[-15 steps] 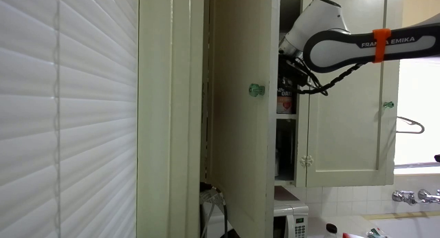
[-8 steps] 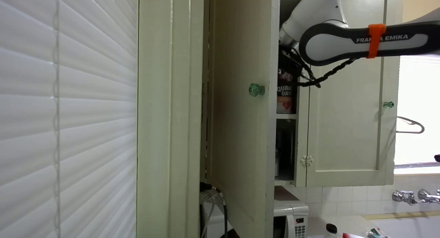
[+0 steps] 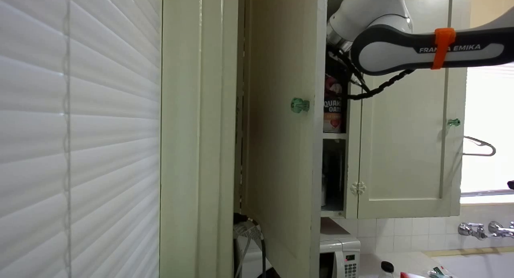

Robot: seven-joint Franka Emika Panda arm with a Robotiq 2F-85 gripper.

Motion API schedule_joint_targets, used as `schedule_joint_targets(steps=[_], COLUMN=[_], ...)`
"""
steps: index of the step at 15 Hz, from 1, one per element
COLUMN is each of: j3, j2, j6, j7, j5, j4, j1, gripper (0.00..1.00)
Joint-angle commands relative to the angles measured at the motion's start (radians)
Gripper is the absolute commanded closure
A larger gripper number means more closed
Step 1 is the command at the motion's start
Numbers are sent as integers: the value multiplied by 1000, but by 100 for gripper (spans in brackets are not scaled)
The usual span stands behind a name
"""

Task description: Put the box in the cupboard

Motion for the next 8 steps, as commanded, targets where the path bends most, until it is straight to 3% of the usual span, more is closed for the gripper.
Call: schedule_joint_targets(steps=[1,5,6,8], j3=[-7,-21,-18,-20], j2=[2,16,9,19], j6=[-22,22,0,1], j7=[81,102,68,71], j5=[-148,-214,-173,-183], j4=[17,-8,-4,-5], j1=[-5,-15,-11,-13], gripper=[97,97,87,87])
